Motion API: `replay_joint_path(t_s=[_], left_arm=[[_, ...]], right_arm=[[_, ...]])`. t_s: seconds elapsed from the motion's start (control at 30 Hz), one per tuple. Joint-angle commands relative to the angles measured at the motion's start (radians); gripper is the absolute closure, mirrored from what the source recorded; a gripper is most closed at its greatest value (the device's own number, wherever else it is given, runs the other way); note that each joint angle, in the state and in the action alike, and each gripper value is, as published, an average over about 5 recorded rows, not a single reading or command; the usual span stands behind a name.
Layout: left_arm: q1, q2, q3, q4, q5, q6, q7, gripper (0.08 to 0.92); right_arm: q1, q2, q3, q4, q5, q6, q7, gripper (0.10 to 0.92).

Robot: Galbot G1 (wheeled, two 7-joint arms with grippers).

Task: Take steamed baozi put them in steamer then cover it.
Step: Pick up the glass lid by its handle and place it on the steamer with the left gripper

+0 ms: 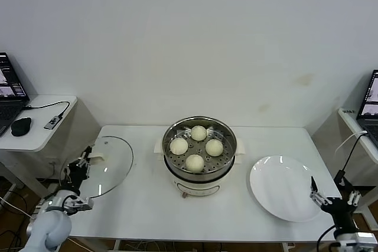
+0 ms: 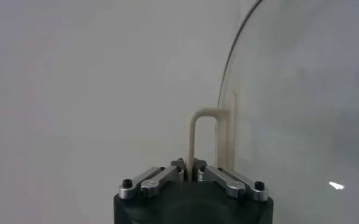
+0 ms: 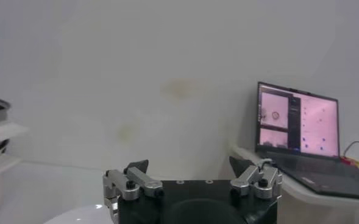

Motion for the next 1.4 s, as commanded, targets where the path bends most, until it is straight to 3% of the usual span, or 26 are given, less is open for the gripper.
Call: replay_joint_path(t_s=[0.03, 0.27, 0.43, 0.63, 0.9, 1.17, 1.4], left_arm=[[0.127, 0.100, 0.013, -0.472, -0.160, 0.307, 0.107, 0.854], [-0.058, 0.155, 0.243, -0.496, -0.104, 0.394, 0.157, 0.854], [-0.235, 0.135, 0.449, -0.440, -0.074, 0.475, 0.182, 0.854], [-0.394, 0.007, 0.604, -0.360, 0.104, 0.540, 0.284, 0.854], [-0.469, -0.136, 0.689, -0.290, 0.347, 0.577, 0.428, 0.854], [-0.520, -0.331, 0.735, -0.163, 0.433, 0.582, 0.469, 0.854], [-0.531, -0.375, 0.756, -0.097, 0.432, 0.569, 0.456, 0.854]], right_arm=[[0.005, -0.009, -0.068, -0.005, -0.054, 0.017, -0.020, 0.203], [0.010, 0.011, -0.126, -0.020, -0.156, 0.037, -0.034, 0.203], [0.029, 0.041, -0.168, -0.042, -0.223, 0.043, -0.016, 0.203], [0.052, 0.065, -0.196, -0.095, -0.266, 0.042, 0.019, 0.203], [0.064, 0.075, -0.192, -0.120, -0.297, 0.049, 0.022, 0.203], [0.061, 0.082, -0.195, -0.122, -0.303, 0.057, 0.022, 0.203], [0.055, 0.073, -0.191, -0.121, -0.297, 0.065, 0.019, 0.203]])
